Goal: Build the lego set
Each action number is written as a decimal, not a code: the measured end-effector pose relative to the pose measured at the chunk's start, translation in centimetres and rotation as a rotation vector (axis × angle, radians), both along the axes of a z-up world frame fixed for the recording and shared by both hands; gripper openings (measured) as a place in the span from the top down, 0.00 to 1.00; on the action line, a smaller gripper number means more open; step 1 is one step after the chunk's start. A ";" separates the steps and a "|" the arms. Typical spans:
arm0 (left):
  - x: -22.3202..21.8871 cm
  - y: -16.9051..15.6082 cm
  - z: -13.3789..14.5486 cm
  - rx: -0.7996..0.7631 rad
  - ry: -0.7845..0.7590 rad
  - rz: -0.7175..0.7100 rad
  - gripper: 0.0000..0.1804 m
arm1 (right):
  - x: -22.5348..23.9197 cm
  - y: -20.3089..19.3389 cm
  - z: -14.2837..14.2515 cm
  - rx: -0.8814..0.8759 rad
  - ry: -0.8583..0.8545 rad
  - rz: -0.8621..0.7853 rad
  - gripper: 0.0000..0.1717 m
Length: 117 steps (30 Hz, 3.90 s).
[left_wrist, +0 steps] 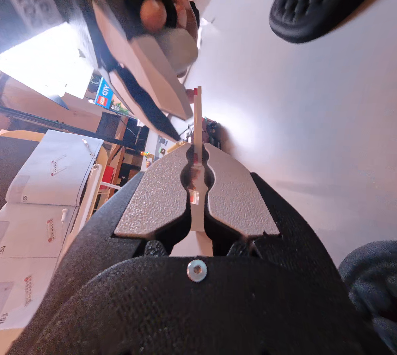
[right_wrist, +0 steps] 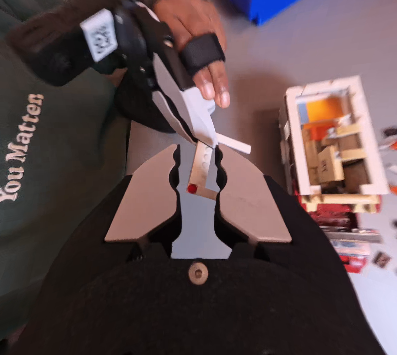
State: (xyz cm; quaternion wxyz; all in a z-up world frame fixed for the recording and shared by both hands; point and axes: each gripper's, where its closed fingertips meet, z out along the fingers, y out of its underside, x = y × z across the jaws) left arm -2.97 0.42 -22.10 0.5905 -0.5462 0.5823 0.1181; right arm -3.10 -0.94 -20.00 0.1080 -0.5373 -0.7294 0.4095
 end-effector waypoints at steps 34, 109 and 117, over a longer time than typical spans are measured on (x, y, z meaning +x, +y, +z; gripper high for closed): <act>0.0 -1.7 3.8 -0.130 -0.349 -0.161 0.97 | 0.8 -1.8 3.6 0.784 0.619 0.095 0.97; -2.3 2.0 -2.8 -0.513 -0.461 0.028 0.82 | 7.2 2.7 -8.8 0.946 0.012 -0.064 0.86; -1.5 1.6 -5.2 -0.581 -0.360 0.048 0.83 | 6.7 4.8 -9.9 0.477 0.051 -0.047 0.63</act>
